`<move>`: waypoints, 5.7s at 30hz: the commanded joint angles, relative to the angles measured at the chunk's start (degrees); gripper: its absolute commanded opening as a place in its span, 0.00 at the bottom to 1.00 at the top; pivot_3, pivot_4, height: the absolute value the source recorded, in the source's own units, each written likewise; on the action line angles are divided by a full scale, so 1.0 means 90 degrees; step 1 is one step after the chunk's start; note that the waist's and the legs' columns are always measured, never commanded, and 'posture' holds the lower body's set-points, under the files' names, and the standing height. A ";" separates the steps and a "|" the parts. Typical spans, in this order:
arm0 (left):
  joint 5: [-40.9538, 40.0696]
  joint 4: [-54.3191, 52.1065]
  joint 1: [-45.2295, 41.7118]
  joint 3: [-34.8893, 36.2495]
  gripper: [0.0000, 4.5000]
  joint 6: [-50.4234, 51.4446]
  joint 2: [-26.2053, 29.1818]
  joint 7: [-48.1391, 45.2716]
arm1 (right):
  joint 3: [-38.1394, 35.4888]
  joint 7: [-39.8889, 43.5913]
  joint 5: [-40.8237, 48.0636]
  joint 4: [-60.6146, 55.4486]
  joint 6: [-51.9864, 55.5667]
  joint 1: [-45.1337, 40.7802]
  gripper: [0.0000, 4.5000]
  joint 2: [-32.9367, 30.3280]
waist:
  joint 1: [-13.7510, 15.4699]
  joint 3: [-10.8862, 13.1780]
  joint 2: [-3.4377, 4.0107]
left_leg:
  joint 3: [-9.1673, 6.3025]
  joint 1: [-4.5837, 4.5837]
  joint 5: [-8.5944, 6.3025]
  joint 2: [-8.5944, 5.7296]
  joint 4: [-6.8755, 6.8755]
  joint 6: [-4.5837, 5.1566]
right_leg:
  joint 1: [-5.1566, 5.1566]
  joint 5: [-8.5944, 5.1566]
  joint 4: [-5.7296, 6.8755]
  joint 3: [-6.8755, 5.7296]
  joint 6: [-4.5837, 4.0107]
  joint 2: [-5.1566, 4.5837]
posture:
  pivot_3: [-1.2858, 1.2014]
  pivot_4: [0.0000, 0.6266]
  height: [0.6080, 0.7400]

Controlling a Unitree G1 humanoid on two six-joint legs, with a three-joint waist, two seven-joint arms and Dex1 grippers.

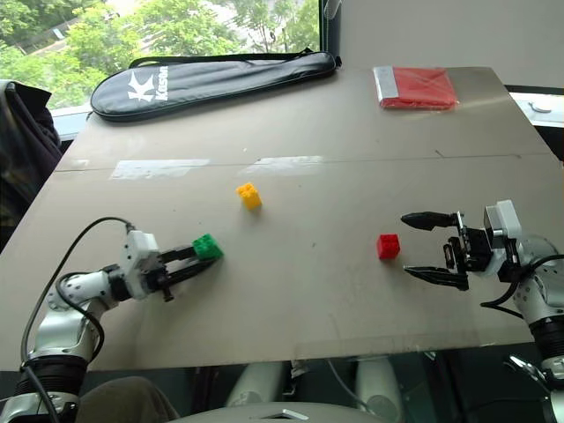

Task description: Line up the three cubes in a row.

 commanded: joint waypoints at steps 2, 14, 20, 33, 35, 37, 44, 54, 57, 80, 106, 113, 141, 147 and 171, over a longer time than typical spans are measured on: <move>0.0015 -0.0452 -0.0650 -0.0625 0.27 0.0499 -0.0082 -0.0299 | -0.0295 0.0252 -0.0032 0.0067 -0.0077 -0.0070 1.00 -0.0089 | -0.0031 0.0000 0.0000 | 0.0000 -0.0002 0.0000 0.0001 0.0000 0.0000 | -0.0003 0.0000 0.0001 0.0001 0.0000 0.0006 | 0.52 0.24 0.65; 0.1145 0.1570 -0.3028 -0.2252 0.27 -0.0176 -0.1800 -0.0541 | -0.1053 -0.0043 -0.0965 -0.0061 0.0211 0.0321 1.00 0.0255 | -0.0023 0.0001 -0.0004 | 0.0005 -0.0016 0.0002 -0.0004 0.0008 0.0002 | -0.0010 0.0001 0.0002 0.0000 0.0003 0.0025 | 0.52 0.24 0.65; 0.1330 0.1699 -0.3151 -0.2426 0.27 -0.0221 -0.2147 -0.0509 | -0.1528 0.0032 -0.1154 -0.0083 0.0197 0.0788 1.00 0.0348 | -0.0034 0.0002 -0.0005 | 0.0005 -0.0019 0.0001 -0.0005 0.0008 0.0003 | -0.0010 0.0000 0.0000 0.0002 0.0004 0.0023 | 0.52 0.24 0.65; 0.1960 0.1725 -0.3142 -0.2899 0.27 -0.0119 -0.2687 0.0131 | -0.2054 0.0003 -0.1486 0.0052 0.0023 0.1057 1.00 0.0613 | -0.0021 0.0001 -0.0004 | 0.0001 -0.0014 0.0002 -0.0005 0.0011 0.0003 | -0.0008 0.0000 0.0006 0.0004 0.0004 0.0025 | 0.52 0.24 0.65; 0.2022 0.1810 -0.3168 -0.2911 0.27 -0.0128 -0.2738 0.0220 | -0.2098 -0.0008 -0.1529 0.0071 0.0006 0.1058 1.00 0.0646 | -0.0020 0.0001 -0.0004 | 0.0001 -0.0013 0.0002 -0.0005 0.0011 0.0003 | -0.0007 0.0000 0.0007 0.0004 0.0005 0.0024 | 0.52 0.24 0.65; 0.2044 0.1831 -0.3158 -0.2930 0.27 -0.0127 -0.2774 0.0246 | -0.2130 0.0007 -0.1574 0.0106 -0.0013 0.1051 1.00 0.0676 | -0.0013 0.0000 -0.0004 | 0.0001 -0.0011 0.0002 -0.0005 0.0014 0.0003 | -0.0004 0.0000 0.0007 0.0004 0.0005 0.0024 | 0.52 0.24 0.65; 0.2054 0.1825 -0.3117 -0.2911 0.27 -0.0048 -0.2819 0.0306 | -0.2200 0.0002 -0.1679 0.0207 -0.0059 0.1036 1.00 0.0710 | -0.0009 0.0000 -0.0002 | -0.0001 -0.0011 0.0002 -0.0008 0.0015 0.0004 | -0.0002 0.0001 0.0007 0.0004 0.0005 0.0022 | 0.52 0.24 0.65; 0.2019 0.1753 -0.3085 -0.2859 0.66 0.0039 -0.2857 0.0369 | -0.2217 0.0053 -0.1722 0.0258 -0.0093 0.1006 1.00 0.0745 | -0.0009 -0.0001 0.0000 | -0.0001 -0.0009 0.0002 -0.0009 0.0017 0.0004 | 0.0002 0.0001 0.0007 0.0004 0.0005 0.0022 | 0.52 0.24 0.65; 0.2040 0.1660 -0.3079 -0.2820 0.96 -0.0017 -0.2844 0.0509 | -0.2226 0.0096 -0.1710 0.0271 -0.0075 0.0986 1.00 0.0741 | -0.0009 -0.0001 -0.0001 | -0.0002 -0.0007 0.0002 -0.0009 0.0019 0.0004 | 0.0004 0.0001 0.0007 0.0004 0.0005 0.0022 | 0.52 0.24 0.65; -0.0088 -0.2965 -0.0606 0.0455 0.96 0.2679 -0.1360 0.3013 | -0.2401 -0.0311 -0.1150 -0.0647 0.0626 0.0919 1.00 0.1060 | -0.0023 0.0000 0.0000 | -0.0003 0.0004 0.0004 -0.0001 0.0017 -0.0002 | 0.0008 0.0000 0.0011 0.0012 0.0003 0.0025 | 0.52 0.24 0.65; 0.1212 0.4699 -0.3621 -0.0279 0.96 -0.1166 -0.0905 0.0372 | -0.2420 -0.0588 -0.1247 -0.0980 0.0776 0.0903 1.00 0.1219 | -0.0025 0.0000 -0.0004 | 0.0001 -0.0005 0.0003 -0.0013 0.0018 0.0001 | 0.0004 0.0001 0.0010 0.0000 0.0006 0.0024 | 0.52 0.24 0.65; 0.1294 0.4877 -0.3806 -0.0404 0.68 -0.1292 -0.1029 -0.0006 | -0.2429 -0.0533 -0.1241 -0.1019 0.0739 0.0991 1.00 0.1262 | -0.0038 0.0000 -0.0003 | 0.0001 -0.0005 0.0003 -0.0010 0.0018 0.0001 | 0.0001 0.0001 0.0011 0.0000 0.0006 0.0024 | 0.52 0.24 0.65; 0.1396 0.1870 -0.2951 -0.2173 0.29 0.0021 -0.2080 -0.1154 | -0.2692 -0.0589 -0.1258 -0.1286 0.0559 0.1659 1.00 0.1278 | -0.0025 0.0000 -0.0002 | 0.0000 -0.0007 0.0003 -0.0006 0.0022 0.0002 | 0.0000 0.0001 0.0017 0.0007 0.0006 0.0027 | 0.52 0.24 0.65; 0.1467 0.1756 -0.2735 -0.2215 0.29 -0.0019 -0.2095 -0.0880 | -0.2720 -0.0627 -0.1252 -0.1296 0.0508 0.1742 1.00 0.1292 | -0.0025 -0.0002 0.0000 | -0.0001 -0.0005 0.0003 -0.0008 0.0022 0.0003 | 0.0002 0.0001 0.0016 0.0007 0.0006 0.0025 | 0.52 0.24 0.65; 0.1483 0.1307 -0.2300 -0.2194 0.98 -0.0020 -0.1804 -0.0551 | -0.2639 -0.0680 -0.1318 -0.1278 0.0587 0.1582 1.00 0.1292 | -0.0036 -0.0004 0.0004 | 0.0007 0.0017 0.0002 -0.0004 0.0021 0.0002 | 0.0016 0.0000 0.0018 0.0014 0.0006 0.0026 | 0.52 0.24 0.65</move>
